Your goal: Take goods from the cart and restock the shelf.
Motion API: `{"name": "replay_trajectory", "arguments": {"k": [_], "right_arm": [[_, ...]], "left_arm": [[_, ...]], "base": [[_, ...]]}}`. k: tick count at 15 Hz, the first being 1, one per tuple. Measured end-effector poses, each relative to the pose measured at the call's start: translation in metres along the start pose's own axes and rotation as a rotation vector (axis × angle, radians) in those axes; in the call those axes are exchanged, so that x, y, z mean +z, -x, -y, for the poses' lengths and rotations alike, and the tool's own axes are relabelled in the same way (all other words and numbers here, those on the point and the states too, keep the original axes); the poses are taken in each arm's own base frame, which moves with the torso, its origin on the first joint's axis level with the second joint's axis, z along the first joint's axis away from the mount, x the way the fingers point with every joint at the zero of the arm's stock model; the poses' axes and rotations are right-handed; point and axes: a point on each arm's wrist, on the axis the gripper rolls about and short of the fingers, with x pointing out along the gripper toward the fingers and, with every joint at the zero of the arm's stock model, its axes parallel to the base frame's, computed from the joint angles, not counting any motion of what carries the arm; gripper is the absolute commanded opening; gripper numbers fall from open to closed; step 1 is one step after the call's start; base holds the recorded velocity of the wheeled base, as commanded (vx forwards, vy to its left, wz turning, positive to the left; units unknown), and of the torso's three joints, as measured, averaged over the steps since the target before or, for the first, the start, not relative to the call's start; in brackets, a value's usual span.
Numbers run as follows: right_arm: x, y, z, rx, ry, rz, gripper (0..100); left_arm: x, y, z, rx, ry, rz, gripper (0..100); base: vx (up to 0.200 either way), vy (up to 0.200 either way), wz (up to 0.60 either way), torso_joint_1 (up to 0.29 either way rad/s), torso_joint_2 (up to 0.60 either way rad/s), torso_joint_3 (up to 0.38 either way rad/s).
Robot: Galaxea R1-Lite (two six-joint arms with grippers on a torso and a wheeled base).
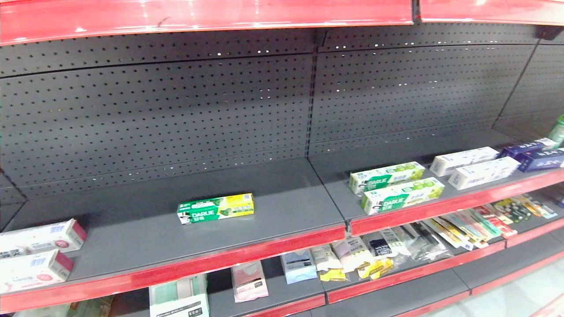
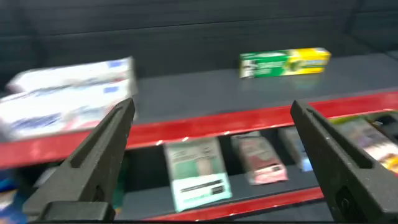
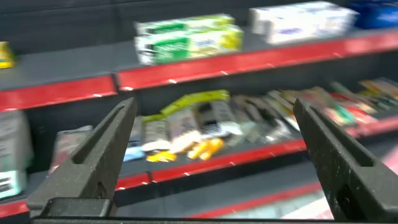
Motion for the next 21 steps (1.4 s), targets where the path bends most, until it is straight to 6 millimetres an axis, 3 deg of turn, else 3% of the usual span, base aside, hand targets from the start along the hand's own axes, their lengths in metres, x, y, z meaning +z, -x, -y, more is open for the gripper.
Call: {"name": "replay_trajectory", "arguments": {"k": [15, 21], "right_arm": [[0.0000, 0.0000, 0.0000, 0.000, -0.001, 0.000, 100], [-0.0001, -0.0001, -0.0001, 0.004, 0.001, -0.002, 100]], "left_arm": [[0.0000, 0.0000, 0.0000, -0.002, -0.001, 0.000, 100], [0.0000, 0.0000, 0.0000, -0.002, -0.001, 0.000, 100]], "base": [[0.000, 0.000, -0.60, 0.002, 0.00, 0.002], [0.000, 0.000, 0.00, 0.000, 0.00, 0.000]]}}
